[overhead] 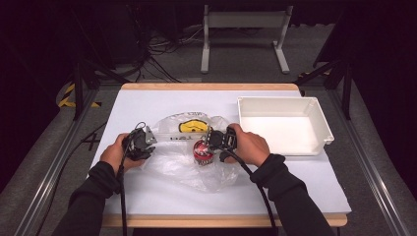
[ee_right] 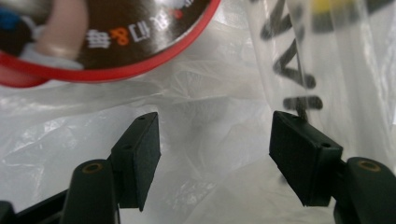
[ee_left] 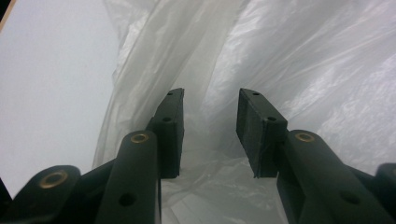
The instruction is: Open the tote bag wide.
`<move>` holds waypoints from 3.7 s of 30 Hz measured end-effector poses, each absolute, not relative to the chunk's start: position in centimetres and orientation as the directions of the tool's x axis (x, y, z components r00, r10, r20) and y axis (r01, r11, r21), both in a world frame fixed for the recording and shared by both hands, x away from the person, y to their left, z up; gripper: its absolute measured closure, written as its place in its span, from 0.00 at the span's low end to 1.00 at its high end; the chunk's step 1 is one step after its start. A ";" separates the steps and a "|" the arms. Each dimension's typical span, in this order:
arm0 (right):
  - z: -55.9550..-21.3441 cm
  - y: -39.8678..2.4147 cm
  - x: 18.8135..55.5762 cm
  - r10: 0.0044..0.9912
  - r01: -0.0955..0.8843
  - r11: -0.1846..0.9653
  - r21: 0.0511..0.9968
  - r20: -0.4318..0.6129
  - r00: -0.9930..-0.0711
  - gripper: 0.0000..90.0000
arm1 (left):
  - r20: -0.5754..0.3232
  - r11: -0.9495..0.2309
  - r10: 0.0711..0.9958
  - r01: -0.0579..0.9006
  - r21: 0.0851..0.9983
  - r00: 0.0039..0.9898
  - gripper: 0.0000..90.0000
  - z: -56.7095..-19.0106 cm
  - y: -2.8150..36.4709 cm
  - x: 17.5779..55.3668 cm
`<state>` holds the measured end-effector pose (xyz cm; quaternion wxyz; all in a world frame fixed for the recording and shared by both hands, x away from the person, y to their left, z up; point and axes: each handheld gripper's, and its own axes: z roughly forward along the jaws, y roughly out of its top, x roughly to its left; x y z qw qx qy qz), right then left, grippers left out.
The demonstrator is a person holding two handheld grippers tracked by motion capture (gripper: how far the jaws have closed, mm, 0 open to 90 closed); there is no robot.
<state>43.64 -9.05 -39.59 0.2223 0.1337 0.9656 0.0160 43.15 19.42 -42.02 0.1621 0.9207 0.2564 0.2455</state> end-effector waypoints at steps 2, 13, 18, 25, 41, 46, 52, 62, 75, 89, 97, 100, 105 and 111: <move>-39.9 -9.1 43.8 0.269 0.254 0.963 0.090 -0.414 -0.870 0.31 | 0.404 -0.822 0.557 0.412 0.392 0.726 0.68 -42.3 19.8 43.4; -40.1 -9.3 43.0 0.242 0.226 0.970 0.089 -0.429 -0.871 0.35 | 0.347 -0.754 0.632 0.445 0.484 0.693 0.68 -42.0 21.9 43.6; -38.9 -9.5 42.7 0.270 0.203 0.959 0.199 -0.417 -0.868 0.45 | 0.275 -0.694 0.625 0.360 0.624 0.730 0.58 -40.1 21.5 42.4; -36.8 -10.1 41.6 0.265 0.142 0.935 0.324 -0.375 -0.888 0.66 | 0.227 -0.689 0.467 0.191 0.699 0.855 0.78 -37.5 18.8 39.9; -39.8 -8.3 40.8 0.219 0.154 0.964 0.217 -0.315 -0.924 0.42 | 0.205 -0.816 0.399 0.243 0.525 0.894 0.50 -42.0 15.9 42.7; -40.9 -8.6 41.6 0.249 0.207 0.964 0.167 -0.294 -0.923 0.28 | 0.186 -0.804 0.470 0.331 0.494 0.863 0.40 -43.0 16.9 43.8; -41.3 -9.4 42.5 0.298 0.271 0.953 0.137 -0.257 -0.919 0.18 | 0.154 -0.784 0.514 0.389 0.485 0.844 0.38 -42.9 18.4 44.6; -41.4 -10.4 42.7 0.341 0.334 0.940 0.071 -0.232 -0.911 0.16 | 0.213 -0.754 0.614 0.485 0.443 0.760 0.49 -42.6 21.4 44.7; -40.1 -10.5 42.0 0.337 0.288 0.932 0.220 -0.235 -0.912 0.38 | 0.201 -0.713 0.588 0.385 0.586 0.783 0.53 -40.2 21.5 42.7; -39.4 -8.1 42.7 0.328 0.255 0.919 0.300 -0.224 -0.918 0.38 | 0.164 -0.781 0.514 0.380 0.495 0.842 0.54 -41.3 17.8 44.3; -40.5 -7.7 44.3 0.382 0.322 0.916 0.239 -0.273 -0.883 0.31 | 0.171 -0.792 0.539 0.427 0.436 0.825 0.76 -42.5 18.6 45.5; -40.6 -7.6 44.5 0.394 0.335 0.915 0.226 -0.309 -0.866 0.27 | 0.173 -0.788 0.549 0.437 0.434 0.818 0.85 -42.5 18.9 45.5; -40.9 -7.7 45.5 0.429 0.380 0.903 0.201 -0.351 -0.833 0.13 | 0.217 -0.770 0.596 0.472 0.430 0.773 0.78 -42.6 19.8 45.9; -41.4 -8.4 46.3 0.451 0.420 0.893 0.164 -0.351 -0.821 0.10 | 0.250 -0.758 0.626 0.501 0.419 0.739 0.67 -42.6 21.1 46.0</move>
